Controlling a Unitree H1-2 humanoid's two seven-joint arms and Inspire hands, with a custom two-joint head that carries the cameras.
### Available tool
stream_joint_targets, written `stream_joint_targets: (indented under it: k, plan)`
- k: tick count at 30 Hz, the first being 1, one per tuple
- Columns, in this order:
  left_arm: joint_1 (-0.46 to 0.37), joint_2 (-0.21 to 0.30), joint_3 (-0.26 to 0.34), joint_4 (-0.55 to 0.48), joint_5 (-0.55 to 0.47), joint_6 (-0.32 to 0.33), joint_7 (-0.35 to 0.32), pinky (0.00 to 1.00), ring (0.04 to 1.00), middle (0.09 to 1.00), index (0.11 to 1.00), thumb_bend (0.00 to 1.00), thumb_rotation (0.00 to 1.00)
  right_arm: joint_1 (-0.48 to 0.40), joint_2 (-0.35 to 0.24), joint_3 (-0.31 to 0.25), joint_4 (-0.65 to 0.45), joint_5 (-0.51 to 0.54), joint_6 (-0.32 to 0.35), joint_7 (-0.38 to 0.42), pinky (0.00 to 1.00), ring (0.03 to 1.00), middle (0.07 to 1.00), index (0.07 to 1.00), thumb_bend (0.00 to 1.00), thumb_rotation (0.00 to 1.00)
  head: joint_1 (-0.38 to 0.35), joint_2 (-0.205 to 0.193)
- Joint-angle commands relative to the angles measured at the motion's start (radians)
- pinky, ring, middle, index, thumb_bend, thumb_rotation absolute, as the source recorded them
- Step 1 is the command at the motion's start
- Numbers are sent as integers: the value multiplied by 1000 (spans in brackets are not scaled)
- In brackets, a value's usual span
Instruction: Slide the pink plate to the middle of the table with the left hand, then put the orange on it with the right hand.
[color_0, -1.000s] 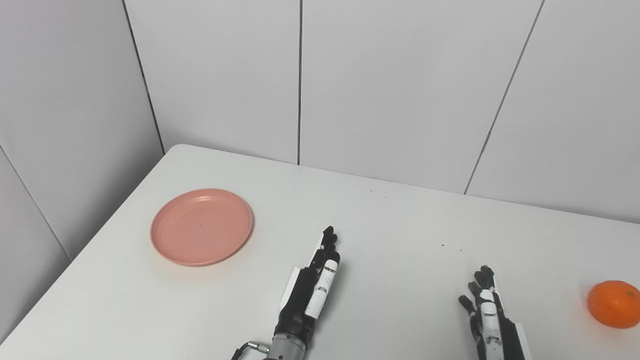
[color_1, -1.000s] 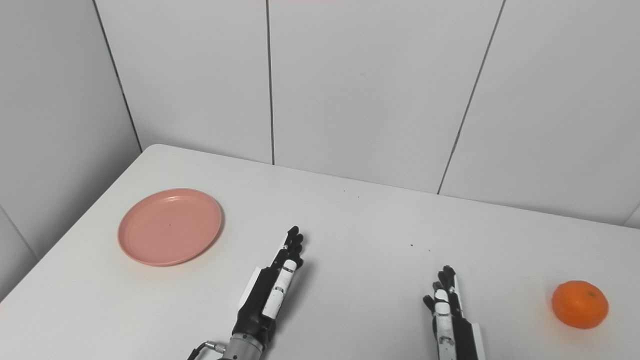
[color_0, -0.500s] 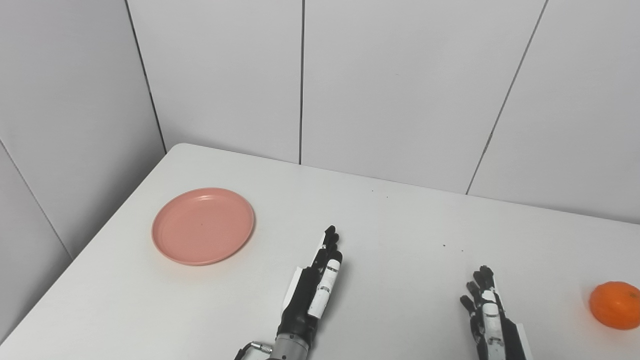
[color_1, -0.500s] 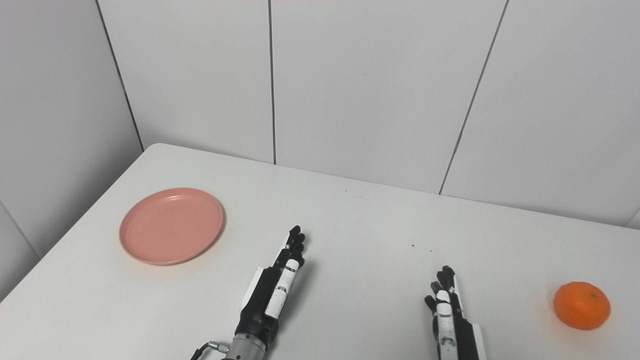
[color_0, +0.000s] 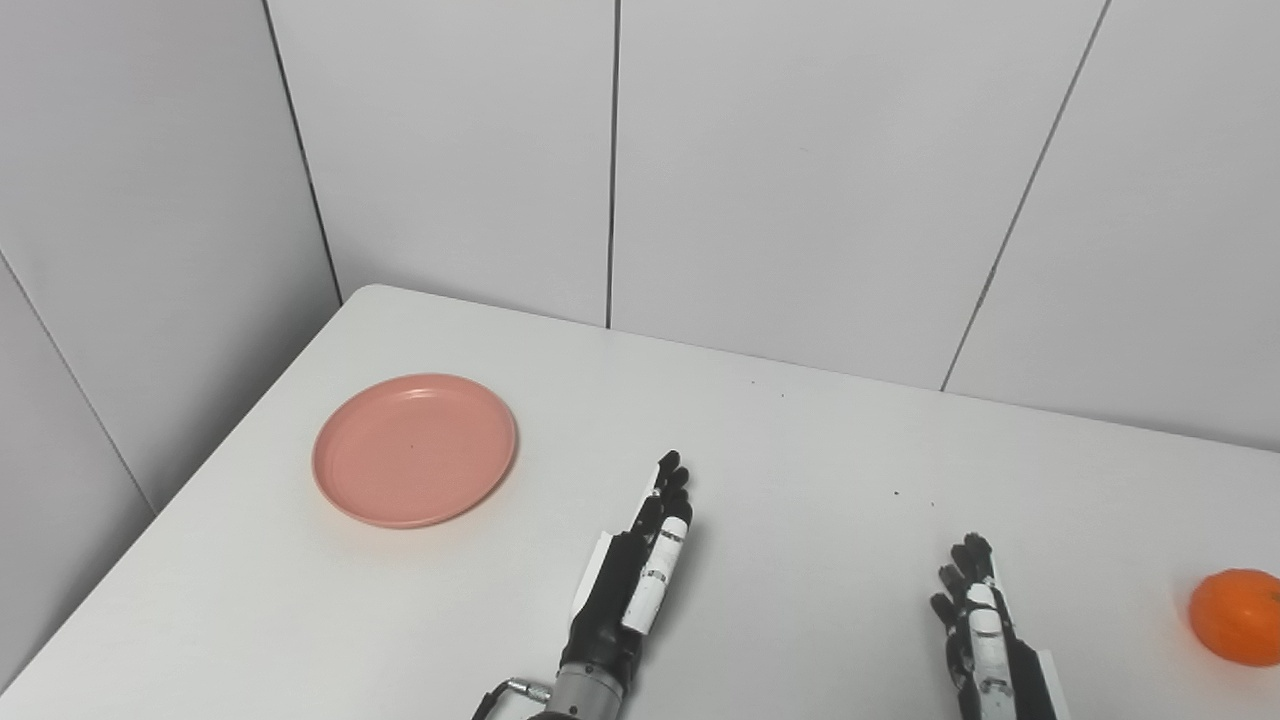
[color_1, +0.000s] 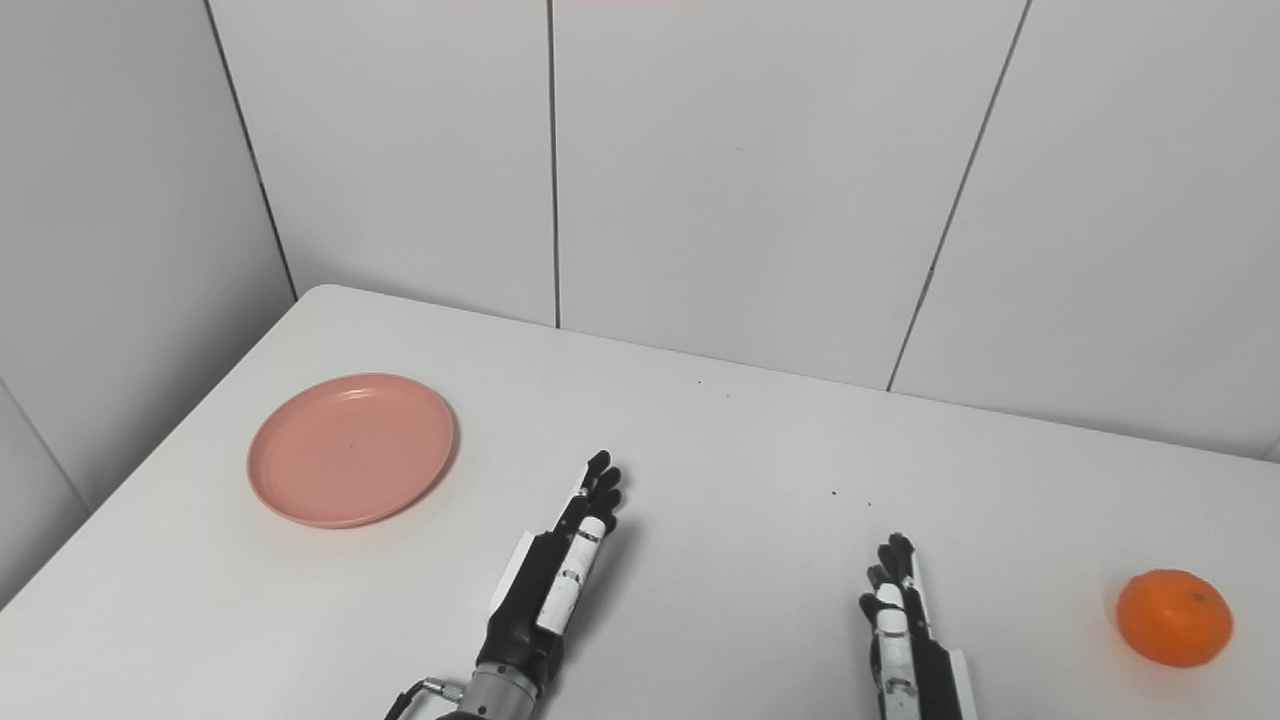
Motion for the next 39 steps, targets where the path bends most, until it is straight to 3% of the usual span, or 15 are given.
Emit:
stream_joint_targets:
  k: [1,15,24,31,39]
  plan:
    - [-40,8,-8,-28,0,12,-22,975,982,987,975,373,1000,-23,-3,0,-33,6,-3,11,1000,997,999,1000,187,1000,3,-1]
    - [-114,61,46,-142,-59,79,-56,933,949,971,953,401,1000,-35,-13,1,-23,27,3,20,1000,1000,1000,1000,183,1000,34,3]
    - [-166,101,98,-263,-118,212,-71,947,948,962,946,430,1000,-37,-9,-1,-24,35,18,17,1000,1000,1000,1000,190,1000,40,1]
    - [-216,144,149,-336,-143,273,-71,939,937,957,942,418,1000,-36,-14,-2,-23,34,14,18,1000,1000,1000,1000,182,1000,46,-2]
    - [-257,202,235,-358,-151,291,-55,938,933,946,924,432,1000,-34,-16,-5,-25,47,20,22,1000,1000,1000,1000,198,1000,54,-7]
